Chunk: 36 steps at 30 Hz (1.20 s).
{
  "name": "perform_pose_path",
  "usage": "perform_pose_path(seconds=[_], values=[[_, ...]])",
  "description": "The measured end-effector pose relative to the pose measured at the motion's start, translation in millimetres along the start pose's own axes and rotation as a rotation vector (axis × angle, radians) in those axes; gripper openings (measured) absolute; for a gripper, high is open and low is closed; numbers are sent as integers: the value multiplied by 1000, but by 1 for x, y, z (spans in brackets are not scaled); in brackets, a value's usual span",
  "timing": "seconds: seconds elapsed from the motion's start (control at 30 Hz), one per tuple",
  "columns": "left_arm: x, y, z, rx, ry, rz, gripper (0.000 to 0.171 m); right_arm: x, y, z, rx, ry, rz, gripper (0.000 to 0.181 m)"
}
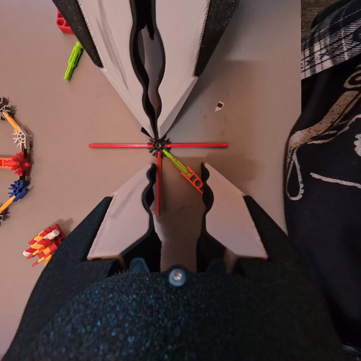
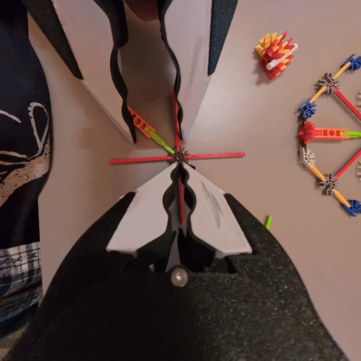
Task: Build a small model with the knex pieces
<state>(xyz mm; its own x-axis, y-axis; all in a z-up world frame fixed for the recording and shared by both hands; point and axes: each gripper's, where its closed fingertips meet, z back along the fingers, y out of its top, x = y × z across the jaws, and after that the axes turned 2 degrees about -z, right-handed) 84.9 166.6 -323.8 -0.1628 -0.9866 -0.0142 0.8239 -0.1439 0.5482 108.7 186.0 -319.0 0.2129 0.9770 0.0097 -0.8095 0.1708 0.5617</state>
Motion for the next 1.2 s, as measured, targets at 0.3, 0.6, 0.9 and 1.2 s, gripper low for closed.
perform_pose_path(seconds=[0.3,0.6,0.9,1.2], values=[[0,1,-1,19,2,3,46,-1,0,-2,-64,133,-143,0],[2,1,-2,50,14,-10,49,1,-1,-4,-294,114,-50,0],[6,3,0,93,57,-35,54,7,3,-5,-178,-26,-82,0],[-14,24,33,307,162,37,43,15,35,50,343,17,-249,3]])
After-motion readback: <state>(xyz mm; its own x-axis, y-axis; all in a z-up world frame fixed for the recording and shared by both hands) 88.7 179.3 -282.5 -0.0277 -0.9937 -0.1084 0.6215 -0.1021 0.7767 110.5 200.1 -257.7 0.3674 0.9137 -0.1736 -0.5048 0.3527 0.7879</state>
